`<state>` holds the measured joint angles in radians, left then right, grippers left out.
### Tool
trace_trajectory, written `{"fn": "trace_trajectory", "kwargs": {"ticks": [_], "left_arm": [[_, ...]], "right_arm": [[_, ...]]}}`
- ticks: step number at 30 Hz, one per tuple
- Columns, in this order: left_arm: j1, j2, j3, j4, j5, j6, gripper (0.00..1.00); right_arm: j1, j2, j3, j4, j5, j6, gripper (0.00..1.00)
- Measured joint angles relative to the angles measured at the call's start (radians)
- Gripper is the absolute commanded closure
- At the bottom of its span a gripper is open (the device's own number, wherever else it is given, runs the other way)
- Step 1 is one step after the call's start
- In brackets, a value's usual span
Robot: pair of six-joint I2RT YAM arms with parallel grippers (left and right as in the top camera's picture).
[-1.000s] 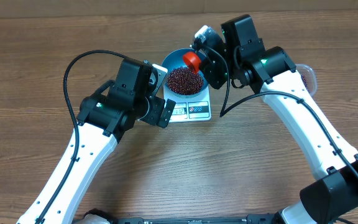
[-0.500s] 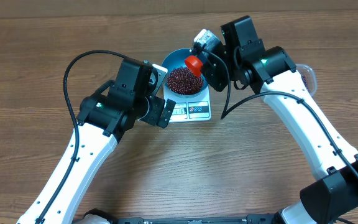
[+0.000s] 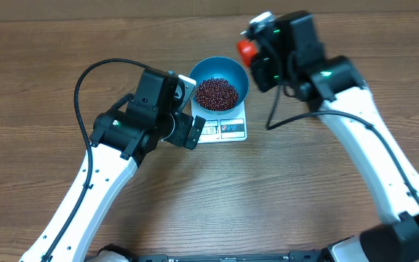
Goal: Scoop item into bowl and weigh 150g on scale
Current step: 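Move the empty red cup back over the bean tub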
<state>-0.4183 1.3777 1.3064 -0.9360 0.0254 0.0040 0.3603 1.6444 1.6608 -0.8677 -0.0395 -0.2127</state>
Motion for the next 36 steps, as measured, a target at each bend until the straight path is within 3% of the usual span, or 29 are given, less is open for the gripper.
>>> {"fn": "trace_trajectory", "kwargs": {"ticks": [8,14,36], "left_arm": [[0.000,0.000,0.000,0.000,0.000,0.000,0.01],[0.000,0.000,0.000,0.000,0.000,0.000,0.00],[0.000,0.000,0.000,0.000,0.000,0.000,0.00]], "right_arm": [[-0.241,-0.086,0.006,-0.145,0.023,0.112,0.96],[-0.354,-0.082,0.006,-0.256,0.148,0.134,0.96],[-0.337,0.168,0.006,-0.356,0.407,0.006,0.96]]}}
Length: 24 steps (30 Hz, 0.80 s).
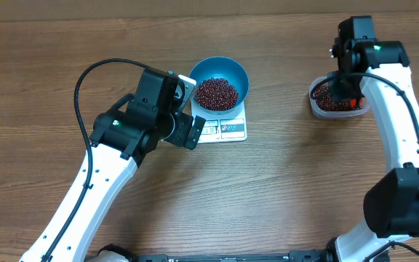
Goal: Scoop item into bowl and weigh 150g on scale
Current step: 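Move the empty red cup back over the bean tub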
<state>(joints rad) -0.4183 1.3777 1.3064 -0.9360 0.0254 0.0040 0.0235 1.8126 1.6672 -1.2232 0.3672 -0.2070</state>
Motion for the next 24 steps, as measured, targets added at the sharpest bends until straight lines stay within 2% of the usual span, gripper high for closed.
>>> {"fn": "trace_trajectory", "kwargs": {"ticks": [24], "left_arm": [[0.000,0.000,0.000,0.000,0.000,0.000,0.00]], "right_arm": [[0.005,0.050,-0.041,0.093,0.069,0.023,0.97]]}}
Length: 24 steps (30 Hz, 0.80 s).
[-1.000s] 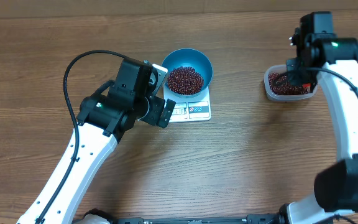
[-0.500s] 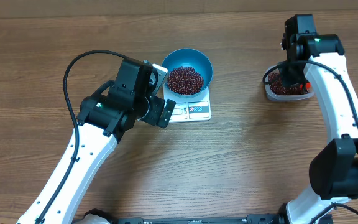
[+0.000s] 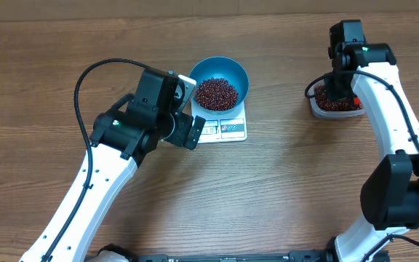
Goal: Scoop item into bowl and weigh 150g on scale
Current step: 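Move the empty red cup back over the bean tub, then lower the red cup into the beans and scoop with the right gripper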
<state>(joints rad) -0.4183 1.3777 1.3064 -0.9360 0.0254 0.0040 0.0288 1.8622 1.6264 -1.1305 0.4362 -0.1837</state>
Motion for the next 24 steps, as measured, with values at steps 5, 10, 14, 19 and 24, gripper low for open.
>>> {"fn": "trace_trajectory", "kwargs": {"ticks": [5,10,14,19,24], "left_arm": [[0.000,0.000,0.000,0.000,0.000,0.000,0.01],[0.000,0.000,0.000,0.000,0.000,0.000,0.00],[0.000,0.000,0.000,0.000,0.000,0.000,0.01],[0.000,0.000,0.000,0.000,0.000,0.000,0.00],[0.000,0.000,0.000,0.000,0.000,0.000,0.00]], "right_arm": [[0.000,0.013,0.000,0.005,0.003,0.000,0.96],[0.000,0.057,0.000,0.004,0.010,0.000,0.97],[0.000,0.092,0.000,0.005,0.013,0.004,0.96],[0.004,0.095,0.000,0.003,-0.016,0.008,0.96],[0.004,0.095,-0.001,-0.011,-0.099,0.008,0.96]]}}
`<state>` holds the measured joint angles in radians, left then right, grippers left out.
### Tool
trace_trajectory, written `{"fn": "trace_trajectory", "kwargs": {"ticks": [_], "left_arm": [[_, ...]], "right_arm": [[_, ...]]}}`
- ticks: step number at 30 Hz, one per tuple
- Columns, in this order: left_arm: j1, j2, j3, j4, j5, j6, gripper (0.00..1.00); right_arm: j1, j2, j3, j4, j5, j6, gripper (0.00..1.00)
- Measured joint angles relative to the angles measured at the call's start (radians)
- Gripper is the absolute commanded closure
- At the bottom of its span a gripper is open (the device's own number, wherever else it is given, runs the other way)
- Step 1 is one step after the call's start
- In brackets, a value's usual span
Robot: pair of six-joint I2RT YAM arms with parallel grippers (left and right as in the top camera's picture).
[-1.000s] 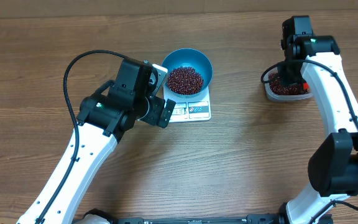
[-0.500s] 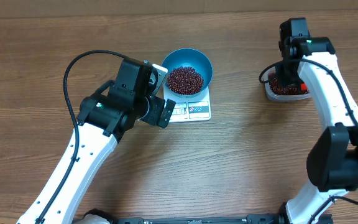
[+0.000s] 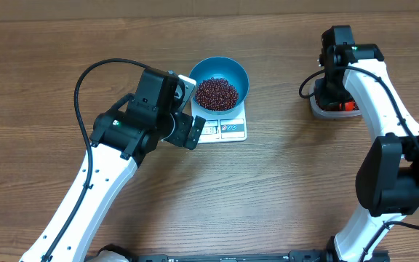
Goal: Scoop item into bowl and weigh 150g on scale
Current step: 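Lower the red cup into the beans and scoop with the right gripper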
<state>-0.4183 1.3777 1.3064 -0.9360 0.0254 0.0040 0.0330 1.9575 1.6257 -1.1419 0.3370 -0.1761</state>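
Observation:
A blue bowl (image 3: 220, 73) holding dark red beans (image 3: 217, 93) stands on the small white scale (image 3: 228, 129) at the table's middle. My left gripper (image 3: 189, 108) sits against the scale's left side, its fingers spread open beside the bowl. At the far right my right gripper (image 3: 333, 98) points down into the clear bean container (image 3: 317, 110). The wrist covers most of it. A bit of the red scoop (image 3: 349, 107) shows under the wrist, in the gripper's hold.
The brown wooden table (image 3: 282, 189) spreads around the scale. A black cable (image 3: 86, 87) loops over the left arm. The right arm's white link (image 3: 384, 94) runs down the right side.
My right wrist has shifted slightly left and up over the container, hiding almost all of the beans in it. The left arm, bowl and scale have not moved.
My right gripper held the red scoop by the blue bowl's right rim on the scale. Then it was away at the bean container on the right, and it has stayed low over it since. The left gripper stayed open beside the scale throughout.

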Motion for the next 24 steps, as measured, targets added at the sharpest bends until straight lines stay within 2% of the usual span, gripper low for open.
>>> {"fn": "trace_trajectory", "kwargs": {"ticks": [7,16,24], "left_arm": [[0.000,0.000,0.000,0.000,0.000,0.000,0.01],[0.000,0.000,0.000,0.000,0.000,0.000,0.01],[0.000,0.000,0.000,0.000,0.000,0.000,0.00]], "right_arm": [[0.000,0.000,0.000,-0.012,-0.114,0.000,0.96],[-0.003,-0.007,0.000,-0.010,-0.170,0.003,0.96],[-0.061,-0.057,0.000,0.004,-0.288,0.009,0.96]]}}
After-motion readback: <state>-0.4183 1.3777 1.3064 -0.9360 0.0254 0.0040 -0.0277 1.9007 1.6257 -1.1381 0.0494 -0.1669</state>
